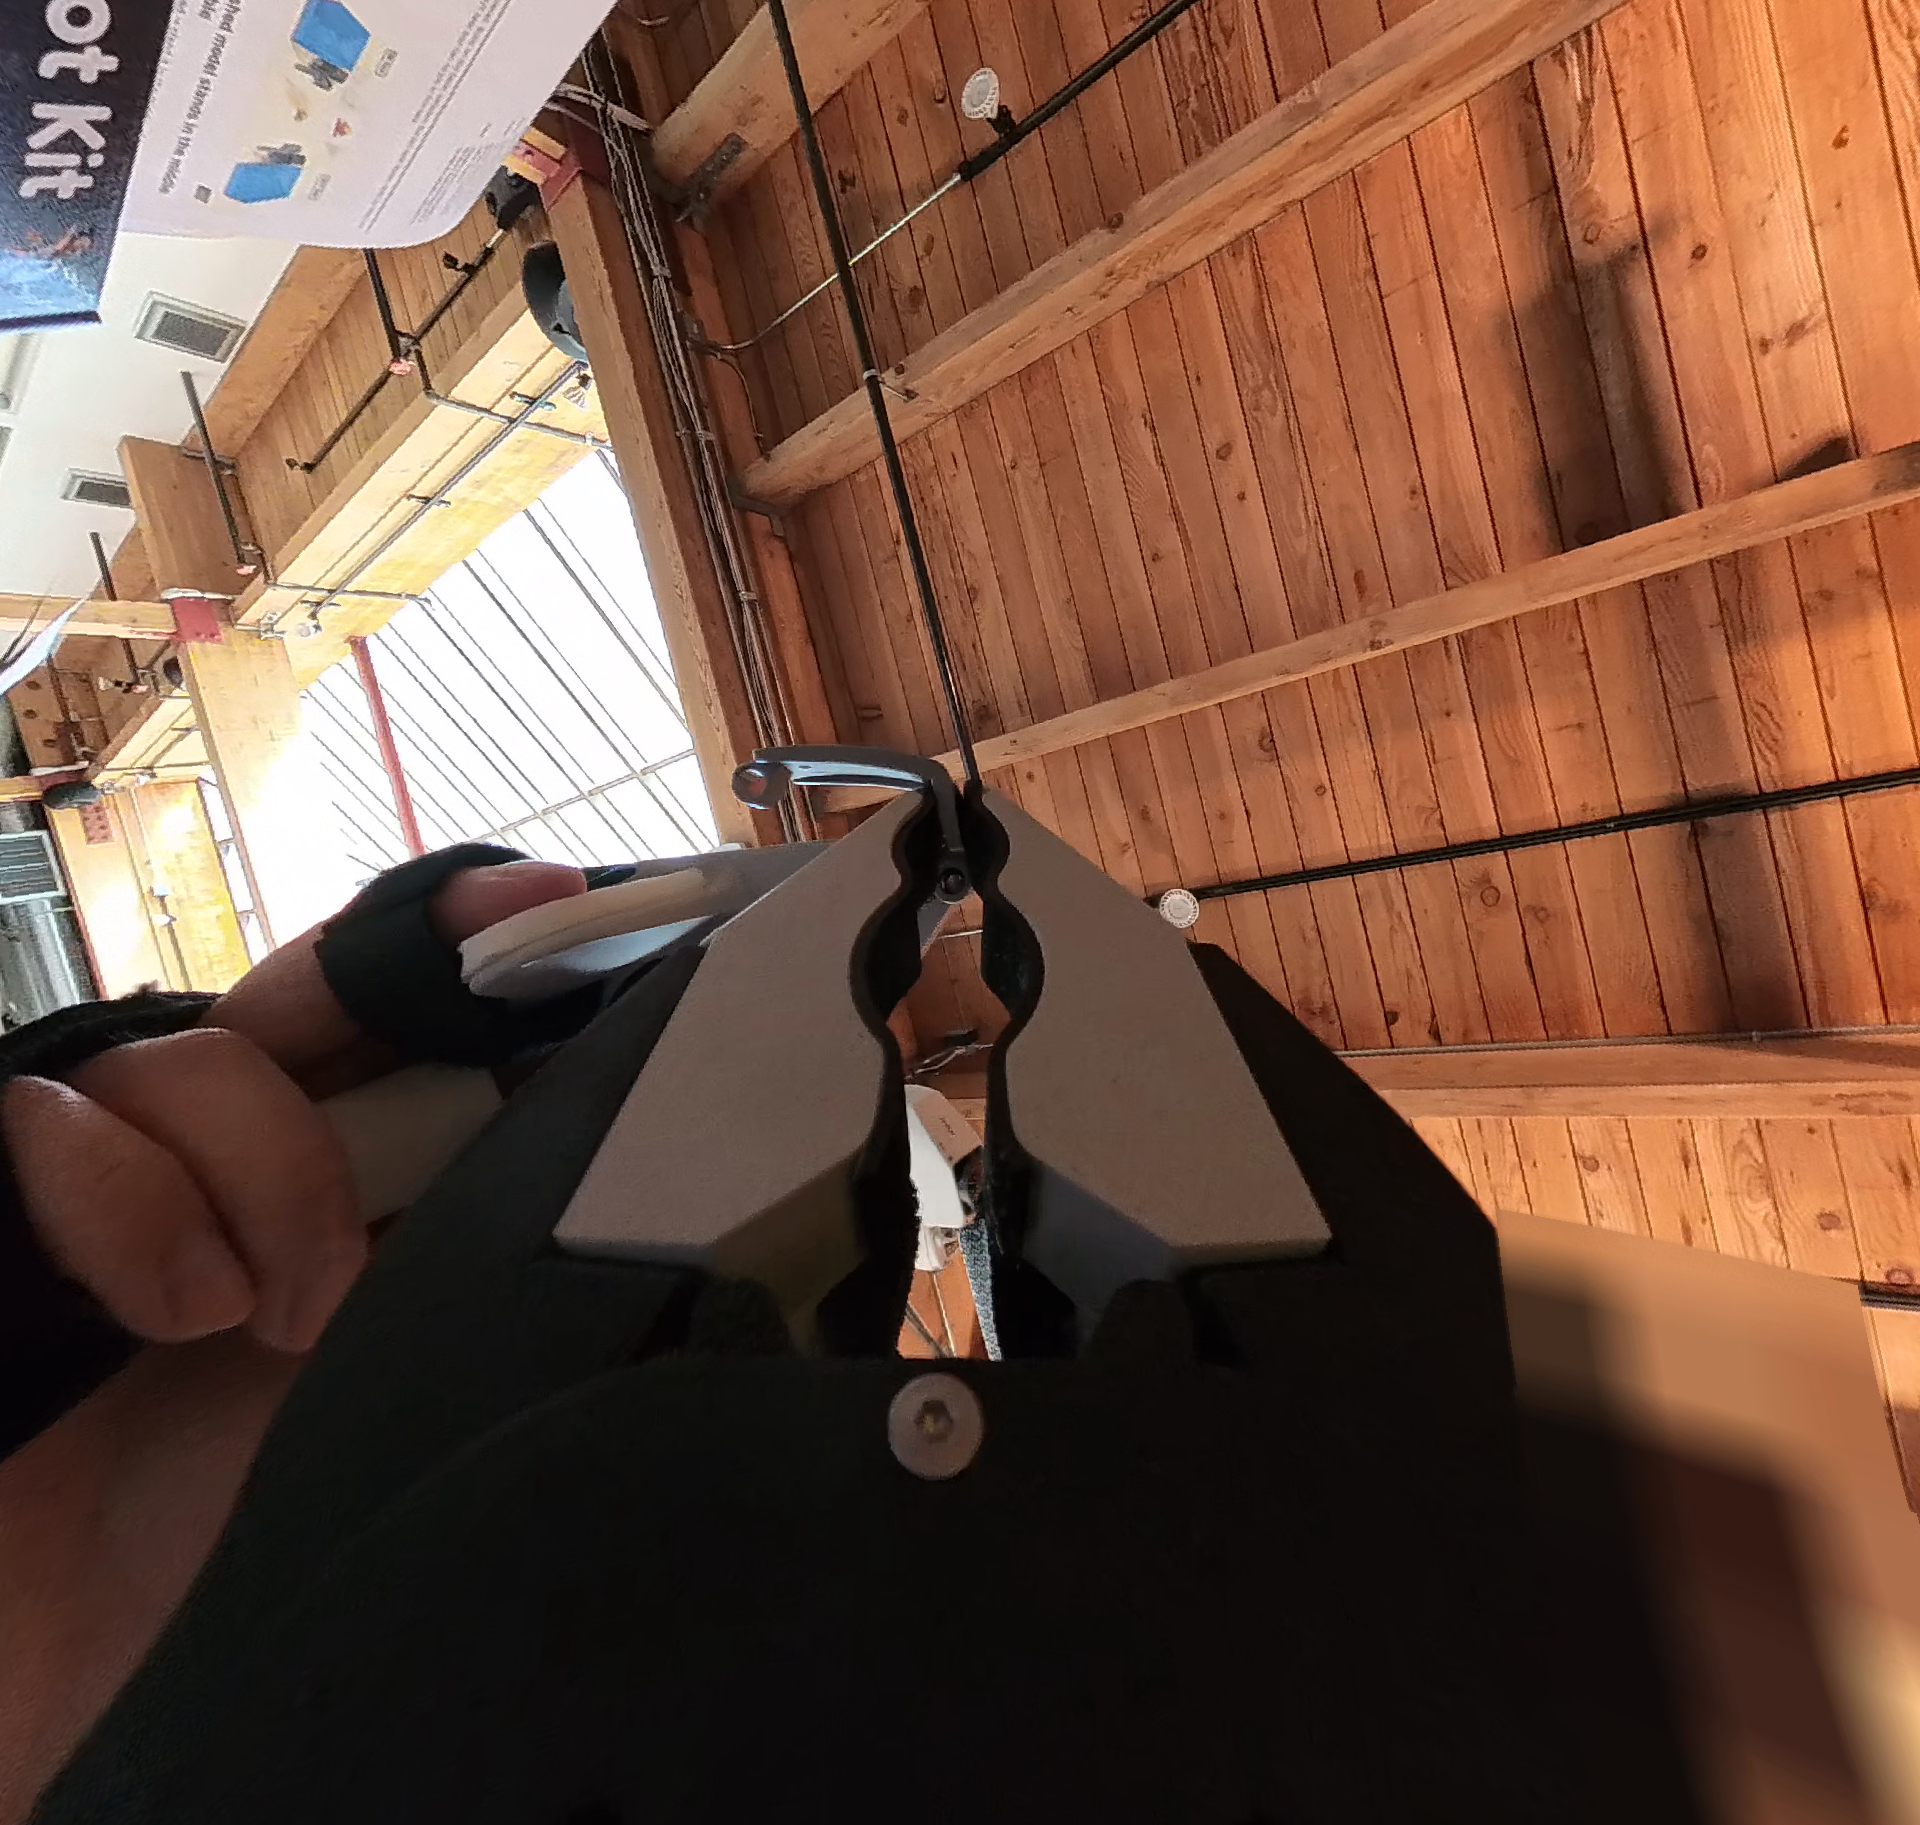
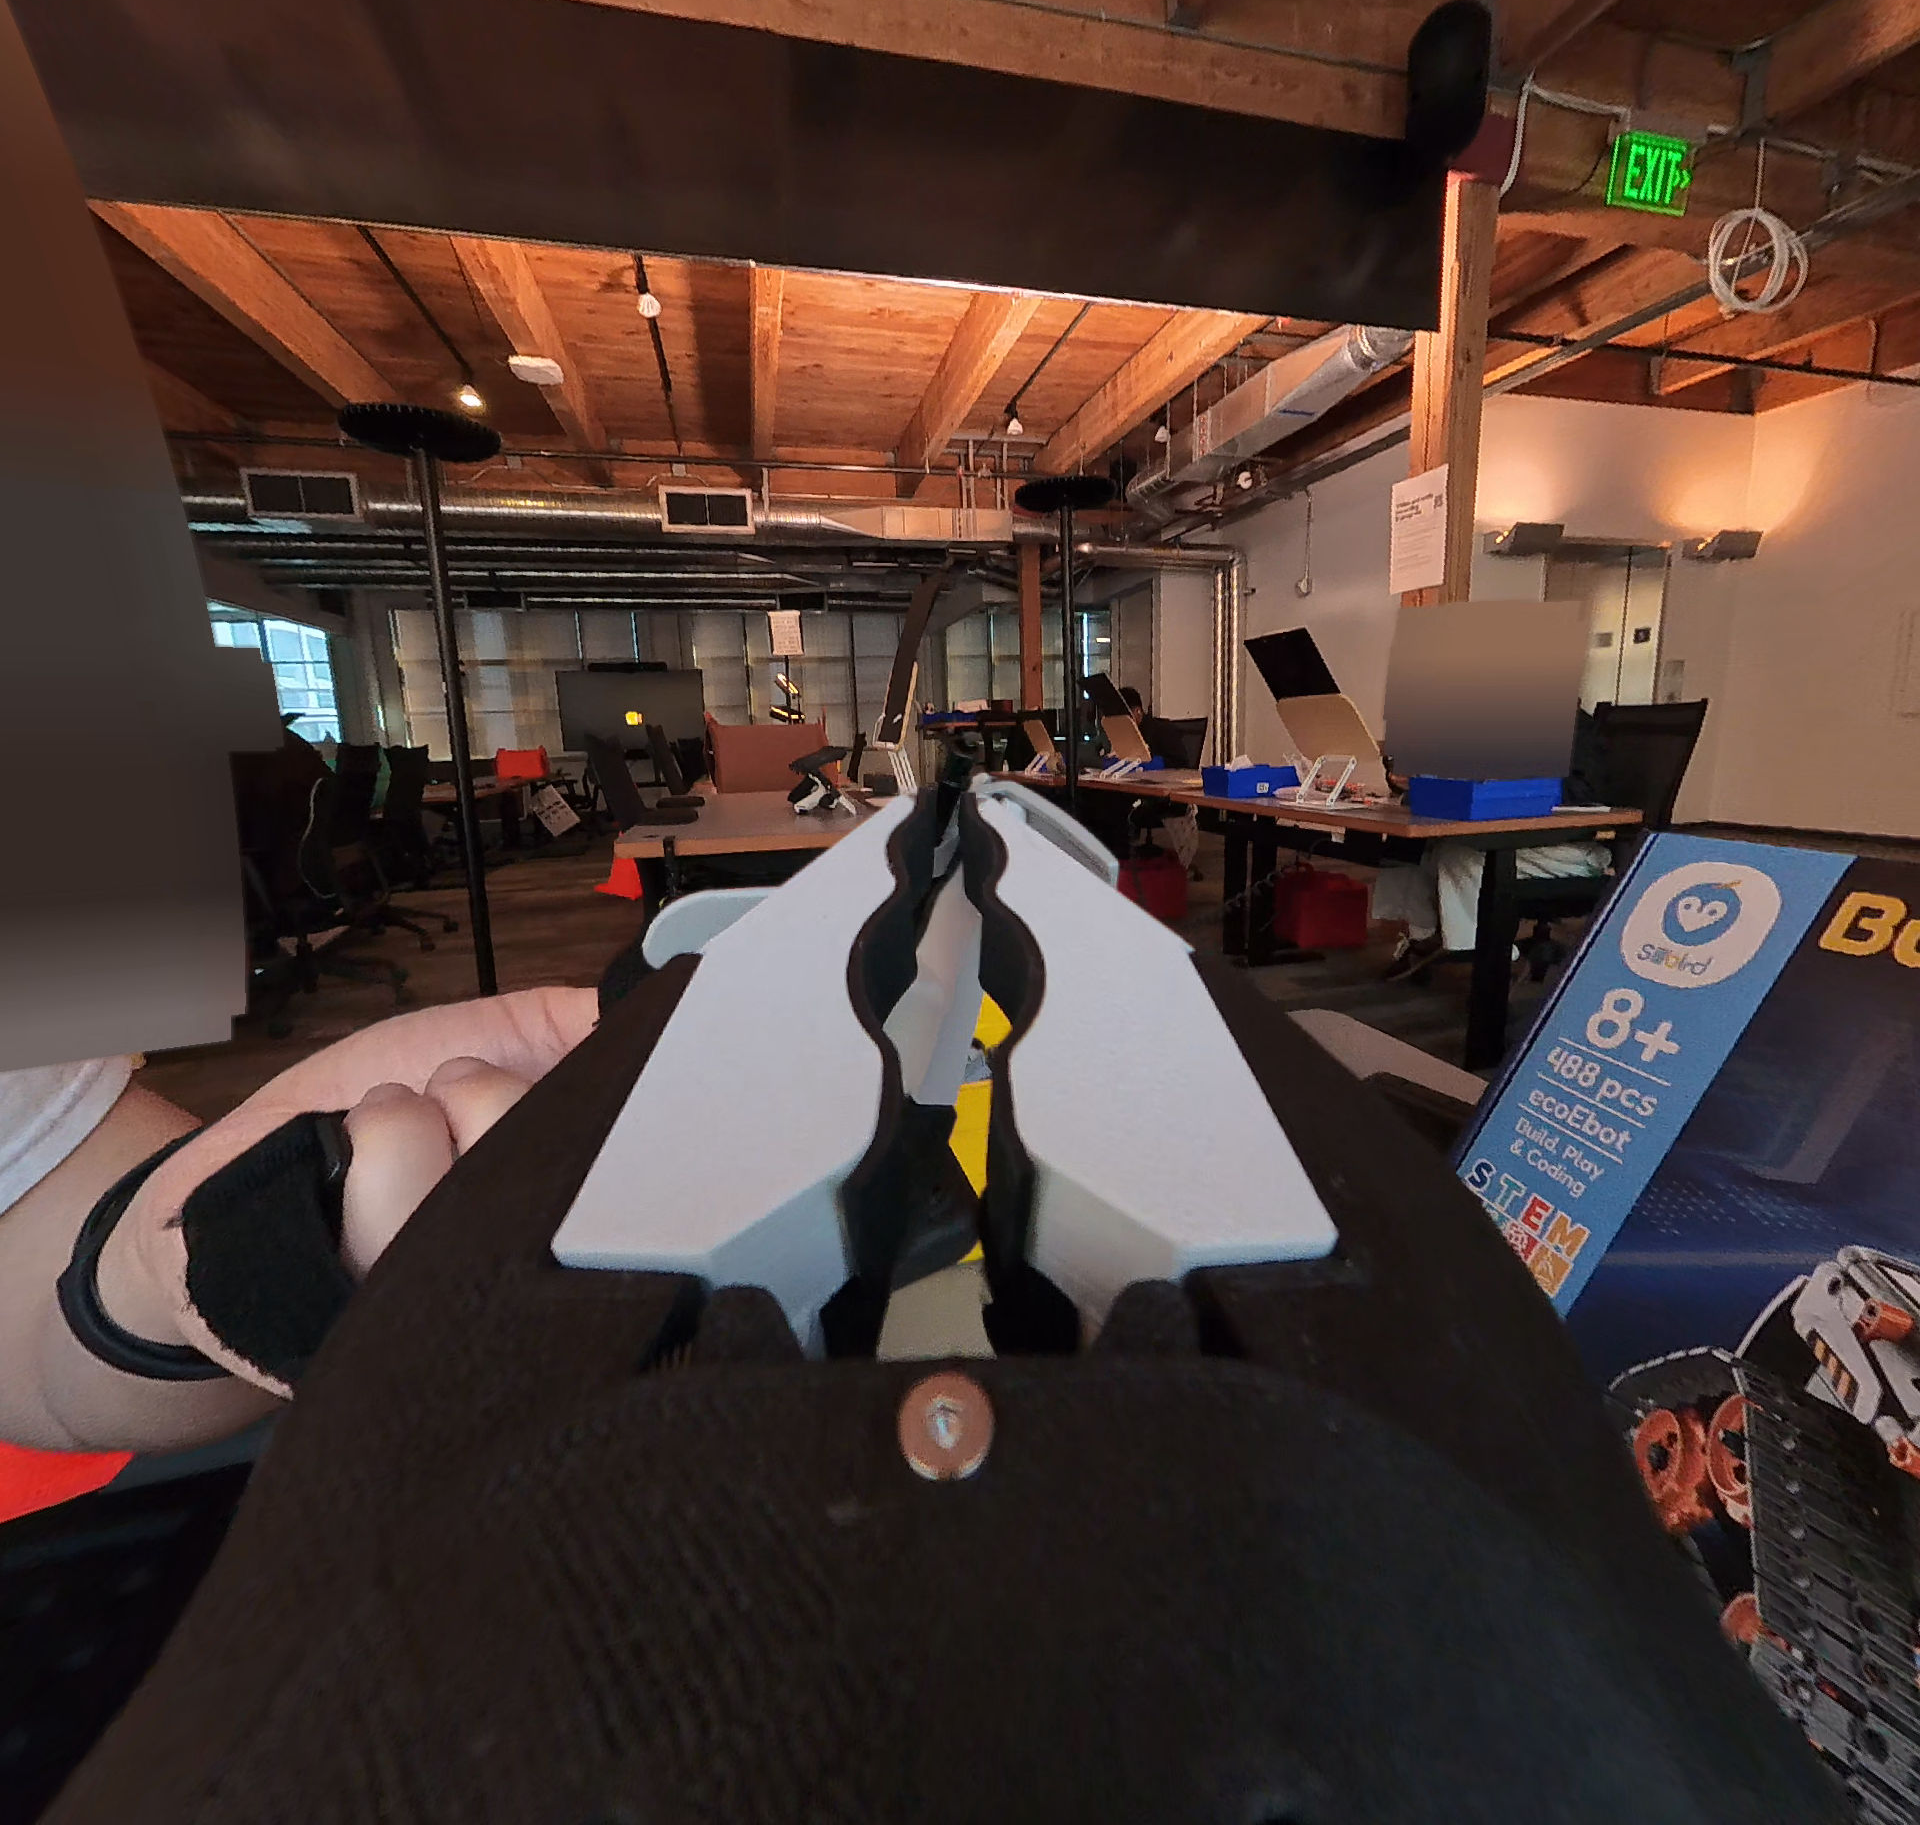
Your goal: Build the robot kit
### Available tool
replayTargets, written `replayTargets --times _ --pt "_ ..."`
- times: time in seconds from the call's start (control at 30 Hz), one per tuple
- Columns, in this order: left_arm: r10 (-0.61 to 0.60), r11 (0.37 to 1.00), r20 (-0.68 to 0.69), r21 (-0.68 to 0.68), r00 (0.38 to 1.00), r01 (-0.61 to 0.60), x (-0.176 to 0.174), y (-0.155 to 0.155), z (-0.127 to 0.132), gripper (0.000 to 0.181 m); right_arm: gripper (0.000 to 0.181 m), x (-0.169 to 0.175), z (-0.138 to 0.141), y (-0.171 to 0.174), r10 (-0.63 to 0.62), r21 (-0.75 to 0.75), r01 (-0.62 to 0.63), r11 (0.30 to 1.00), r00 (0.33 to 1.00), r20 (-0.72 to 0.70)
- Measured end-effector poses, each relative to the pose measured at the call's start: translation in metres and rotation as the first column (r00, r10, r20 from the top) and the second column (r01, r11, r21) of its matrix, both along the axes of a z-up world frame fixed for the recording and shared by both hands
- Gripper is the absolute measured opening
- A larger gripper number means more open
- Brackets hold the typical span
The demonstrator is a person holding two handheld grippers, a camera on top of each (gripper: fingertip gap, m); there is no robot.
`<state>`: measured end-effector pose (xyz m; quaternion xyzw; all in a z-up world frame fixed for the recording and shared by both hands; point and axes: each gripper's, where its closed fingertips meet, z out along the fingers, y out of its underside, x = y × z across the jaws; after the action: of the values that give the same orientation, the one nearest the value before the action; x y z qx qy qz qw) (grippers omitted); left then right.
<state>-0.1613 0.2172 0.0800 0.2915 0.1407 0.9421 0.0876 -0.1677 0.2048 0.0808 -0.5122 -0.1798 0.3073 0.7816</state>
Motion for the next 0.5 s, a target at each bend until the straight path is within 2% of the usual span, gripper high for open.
replayTargets --times 0.5 --pt "0.007 1.0 -0.007 0.002 1.0 -0.007 0.001 0.0031 -0.0018 0.002 0.006 0.0007 -0.0037 0.0054 0.01 -0.08 -0.009 0.997 1.0 0.011"
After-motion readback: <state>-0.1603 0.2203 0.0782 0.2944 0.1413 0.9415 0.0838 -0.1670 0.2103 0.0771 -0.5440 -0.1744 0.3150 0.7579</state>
